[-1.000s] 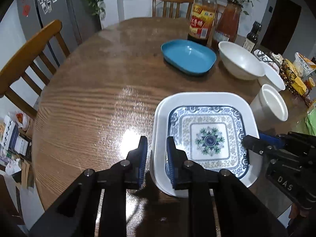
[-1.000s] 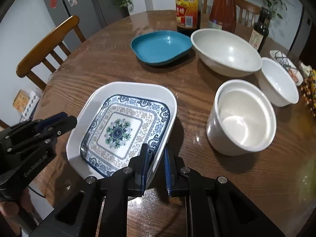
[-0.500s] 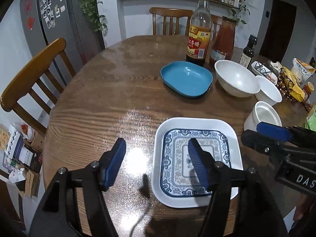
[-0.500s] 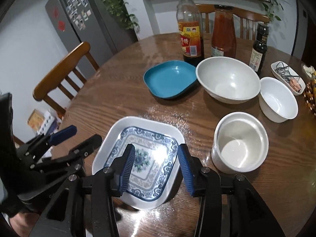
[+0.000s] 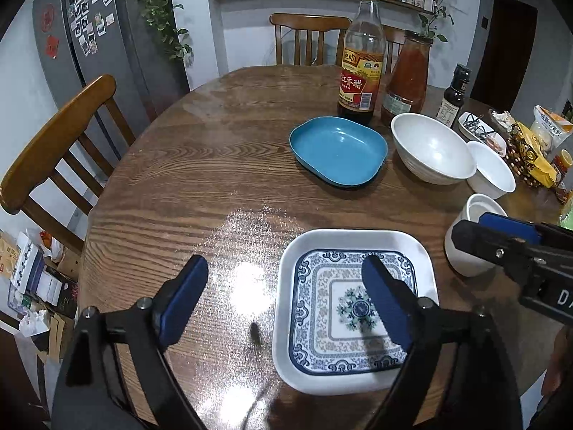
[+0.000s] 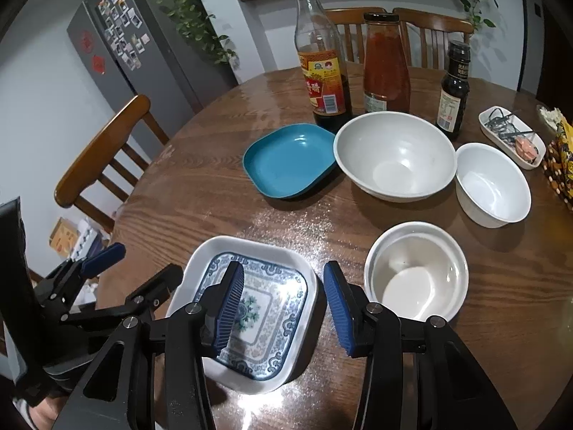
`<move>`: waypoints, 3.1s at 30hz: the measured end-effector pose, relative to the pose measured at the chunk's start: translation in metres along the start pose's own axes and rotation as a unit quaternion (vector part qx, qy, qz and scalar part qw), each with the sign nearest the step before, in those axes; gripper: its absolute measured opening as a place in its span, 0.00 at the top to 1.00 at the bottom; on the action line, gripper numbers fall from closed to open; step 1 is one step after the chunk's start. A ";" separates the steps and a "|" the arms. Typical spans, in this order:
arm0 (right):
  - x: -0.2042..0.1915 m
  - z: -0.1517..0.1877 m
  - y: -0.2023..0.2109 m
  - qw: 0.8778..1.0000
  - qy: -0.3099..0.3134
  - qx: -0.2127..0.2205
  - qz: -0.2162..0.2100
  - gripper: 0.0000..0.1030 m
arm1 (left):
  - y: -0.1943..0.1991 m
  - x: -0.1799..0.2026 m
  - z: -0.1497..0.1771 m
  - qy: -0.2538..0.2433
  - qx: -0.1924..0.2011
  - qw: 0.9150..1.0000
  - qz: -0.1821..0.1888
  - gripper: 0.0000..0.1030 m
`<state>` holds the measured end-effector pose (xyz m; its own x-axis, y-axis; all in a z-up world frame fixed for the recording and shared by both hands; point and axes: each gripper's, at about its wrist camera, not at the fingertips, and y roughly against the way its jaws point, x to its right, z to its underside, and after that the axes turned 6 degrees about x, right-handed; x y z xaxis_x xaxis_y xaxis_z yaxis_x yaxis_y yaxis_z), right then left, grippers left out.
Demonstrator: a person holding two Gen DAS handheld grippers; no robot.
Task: Organize plates and bowls
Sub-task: 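Open the right gripper and withdraw from the stacked plates, then grasp the rim of the teal shallow dish with the right gripper, then carry the teal dish onto the stacked patterned plates with the right gripper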
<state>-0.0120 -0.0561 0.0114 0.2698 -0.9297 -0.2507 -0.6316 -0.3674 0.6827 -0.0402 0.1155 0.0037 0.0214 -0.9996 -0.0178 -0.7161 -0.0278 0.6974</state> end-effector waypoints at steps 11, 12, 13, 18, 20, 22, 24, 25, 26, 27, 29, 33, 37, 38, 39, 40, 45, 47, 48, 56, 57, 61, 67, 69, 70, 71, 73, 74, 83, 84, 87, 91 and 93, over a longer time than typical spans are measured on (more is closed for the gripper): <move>0.002 -0.020 -0.010 1.000 -0.012 0.001 0.011 0.44 | -0.014 -0.003 -0.014 -0.004 -0.006 1.000 0.004 0.03; 0.001 -0.022 -0.012 1.000 -0.014 0.000 0.012 0.44 | -0.015 -0.003 -0.016 -0.004 -0.005 1.000 0.004 0.03; 0.001 -0.024 -0.013 1.000 -0.016 0.000 0.013 0.44 | -0.016 -0.004 -0.017 -0.004 -0.005 1.000 0.005 0.03; 0.001 -0.034 -0.021 1.000 -0.019 0.000 0.018 0.44 | -0.027 -0.007 -0.027 -0.003 -0.007 1.000 0.007 0.01; 0.001 -0.039 -0.026 1.000 -0.023 -0.002 0.021 0.43 | -0.033 -0.011 -0.032 0.005 -0.011 1.000 0.013 0.01; 0.001 -0.042 -0.033 0.999 -0.028 -0.007 0.019 0.43 | -0.041 -0.015 -0.037 0.014 -0.012 1.000 0.019 0.01; 0.001 -0.045 -0.041 0.999 -0.033 -0.013 0.018 0.43 | -0.052 -0.020 -0.044 0.022 -0.019 0.999 0.022 0.01; 0.001 -0.046 -0.045 0.999 -0.034 -0.016 0.019 0.43 | -0.054 -0.022 -0.047 0.023 -0.019 0.999 0.023 0.01; 0.000 -0.047 -0.050 0.999 -0.035 -0.020 0.021 0.43 | -0.059 -0.024 -0.051 0.025 -0.019 0.999 0.025 0.01; 0.000 -0.047 -0.052 0.999 -0.036 -0.021 0.020 0.43 | -0.062 -0.026 -0.054 0.024 -0.019 0.999 0.025 0.01; -0.001 -0.048 -0.058 0.999 -0.036 -0.024 0.024 0.43 | -0.068 -0.027 -0.059 0.021 -0.016 0.999 0.022 0.01; -0.002 -0.052 -0.069 0.998 -0.036 -0.030 0.031 0.43 | -0.080 -0.029 -0.069 0.007 -0.009 1.000 0.010 0.01; -0.001 -0.055 -0.082 0.998 -0.038 -0.035 0.043 0.43 | -0.095 -0.031 -0.078 -0.020 0.003 1.000 -0.007 0.01; -0.001 -0.056 -0.085 0.998 -0.039 -0.037 0.045 0.43 | -0.103 -0.031 -0.081 -0.026 -0.001 1.000 -0.007 0.01; -0.001 -0.056 -0.090 0.997 -0.040 -0.039 0.047 0.43 | -0.109 -0.033 -0.084 -0.029 -0.006 1.000 -0.006 0.01; -0.001 -0.056 -0.093 0.997 -0.041 -0.041 0.050 0.43 | -0.116 -0.034 -0.087 -0.029 -0.011 1.000 0.000 0.01; 0.000 -0.056 -0.113 0.996 -0.043 -0.057 0.055 0.43 | -0.149 -0.034 -0.102 -0.034 -0.030 0.998 0.033 0.01; 0.002 -0.057 -0.120 0.995 -0.049 -0.062 0.057 0.43 | -0.163 -0.032 -0.107 -0.040 -0.036 0.998 0.039 0.01; 0.002 -0.058 -0.123 0.995 -0.051 -0.063 0.058 0.43 | -0.168 -0.030 -0.109 -0.042 -0.036 0.998 0.040 0.01; 0.005 -0.064 -0.147 0.993 -0.053 -0.075 0.078 0.43 | -0.206 -0.011 -0.117 -0.066 -0.065 0.993 0.069 0.17; 0.004 -0.064 -0.148 0.993 -0.050 -0.076 0.081 0.43 | -0.208 -0.009 -0.117 -0.068 -0.067 0.993 0.071 0.20; 0.005 -0.064 -0.152 0.992 -0.052 -0.082 0.081 0.43 | -0.206 -0.007 -0.113 -0.073 -0.071 0.990 0.097 0.46; 0.007 -0.063 -0.157 0.990 -0.067 -0.091 0.082 0.43 | -0.192 -0.008 -0.109 -0.077 -0.086 0.988 0.103 0.88; 0.007 -0.063 -0.157 0.991 -0.065 -0.090 0.078 0.43 | -0.183 -0.009 -0.103 -0.085 -0.085 0.988 0.095 0.88; 0.007 -0.063 -0.157 0.991 -0.064 -0.090 0.077 0.43 | -0.179 -0.010 -0.099 -0.087 -0.086 0.988 0.093 0.88; 0.006 -0.062 -0.157 0.991 -0.062 -0.091 0.075 0.43 | -0.174 -0.013 -0.093 -0.085 -0.089 0.988 0.091 0.88; 0.006 -0.060 -0.159 0.991 -0.062 -0.093 0.071 0.43 | -0.168 -0.018 -0.085 -0.078 -0.094 0.988 0.090 0.88; 0.005 -0.060 -0.160 0.991 -0.061 -0.094 0.067 0.43 | -0.164 -0.021 -0.081 -0.073 -0.096 0.989 0.090 0.88; -0.012 -0.064 -0.173 0.994 -0.026 -0.092 0.054 0.43 | -0.150 -0.042 -0.057 -0.038 -0.107 0.991 0.075 0.88; -0.014 -0.064 -0.174 0.994 -0.024 -0.092 0.052 0.43 | -0.148 -0.043 -0.055 -0.038 -0.107 0.991 0.072 0.88; -0.019 -0.064 -0.176 0.994 -0.017 -0.093 0.047 0.45 | -0.149 -0.043 -0.055 -0.036 -0.106 0.992 0.065 0.88; -0.025 -0.064 -0.180 0.994 0.003 -0.099 0.041 0.80 | -0.146 -0.041 -0.050 -0.034 -0.104 0.992 0.055 0.88; -0.027 -0.065 -0.181 0.994 0.009 -0.100 0.041 0.80 | -0.144 -0.038 -0.049 -0.037 -0.103 0.993 0.050 0.88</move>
<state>0.1419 0.0374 -0.0607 0.2386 -0.9548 -0.1774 -0.4950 -0.2768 0.8236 0.0962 0.1578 -0.0611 -0.0998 -0.9949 0.0115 -0.5540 0.0652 0.8300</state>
